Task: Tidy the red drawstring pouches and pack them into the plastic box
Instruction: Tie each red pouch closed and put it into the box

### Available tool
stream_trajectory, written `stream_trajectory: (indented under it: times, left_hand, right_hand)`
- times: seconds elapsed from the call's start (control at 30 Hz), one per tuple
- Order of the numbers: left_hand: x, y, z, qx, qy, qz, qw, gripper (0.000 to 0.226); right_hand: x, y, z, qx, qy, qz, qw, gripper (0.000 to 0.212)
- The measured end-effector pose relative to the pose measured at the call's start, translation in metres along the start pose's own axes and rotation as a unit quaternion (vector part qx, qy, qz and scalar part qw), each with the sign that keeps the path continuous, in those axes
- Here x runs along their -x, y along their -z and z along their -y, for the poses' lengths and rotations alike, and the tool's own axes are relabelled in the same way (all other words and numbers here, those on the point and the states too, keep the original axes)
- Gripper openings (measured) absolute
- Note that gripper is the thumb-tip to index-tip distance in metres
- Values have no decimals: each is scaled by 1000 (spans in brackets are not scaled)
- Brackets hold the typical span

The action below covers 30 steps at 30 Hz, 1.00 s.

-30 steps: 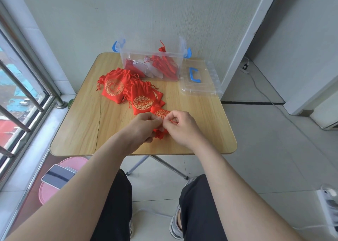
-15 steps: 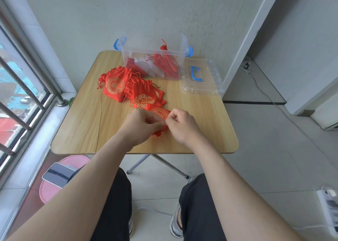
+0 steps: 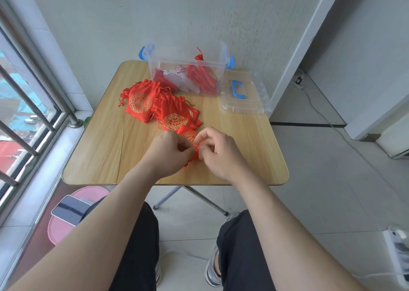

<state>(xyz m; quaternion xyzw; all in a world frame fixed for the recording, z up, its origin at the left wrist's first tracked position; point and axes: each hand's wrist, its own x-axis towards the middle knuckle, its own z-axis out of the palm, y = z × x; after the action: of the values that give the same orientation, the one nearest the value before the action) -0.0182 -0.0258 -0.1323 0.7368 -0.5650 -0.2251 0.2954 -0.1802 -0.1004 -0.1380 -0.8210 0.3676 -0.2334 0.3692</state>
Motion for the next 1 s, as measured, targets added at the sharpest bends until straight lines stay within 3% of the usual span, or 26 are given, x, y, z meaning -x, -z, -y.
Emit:
stream_trajectory:
  times: [0.23,0.37,0.47,0.57,0.67,0.73,1.0]
  left_hand:
    - [2,-1,2,-43,-63,68,995,15]
    - [4,0,0,-28,-53,64,996,17]
    - [3,-1,-1,23,1,44,999,21]
    - [1,-2,0,87,64,25,994,21]
    - [0,-2,3,124,97,13,987,21]
    - [1,-1,3,144,105,13,984,20]
    - [4,7,0,209,162,58,963,14]
  right_hand:
    - [-5,-3,-8,11,-25,-21,999,9]
    - [-8,1,-2,-102,-78,-37,991,7]
    - [-9,5,0,-166,-94,-62,980,10]
    - [-7,6,-3,-70,-54,-89,992,10]
    - [-1,2,-3,15,3,-37,999,11]
    - [1,-1,-2,48,29,-10,998,16]
    - [-7,-7,-4,133,112,-34,984,16]
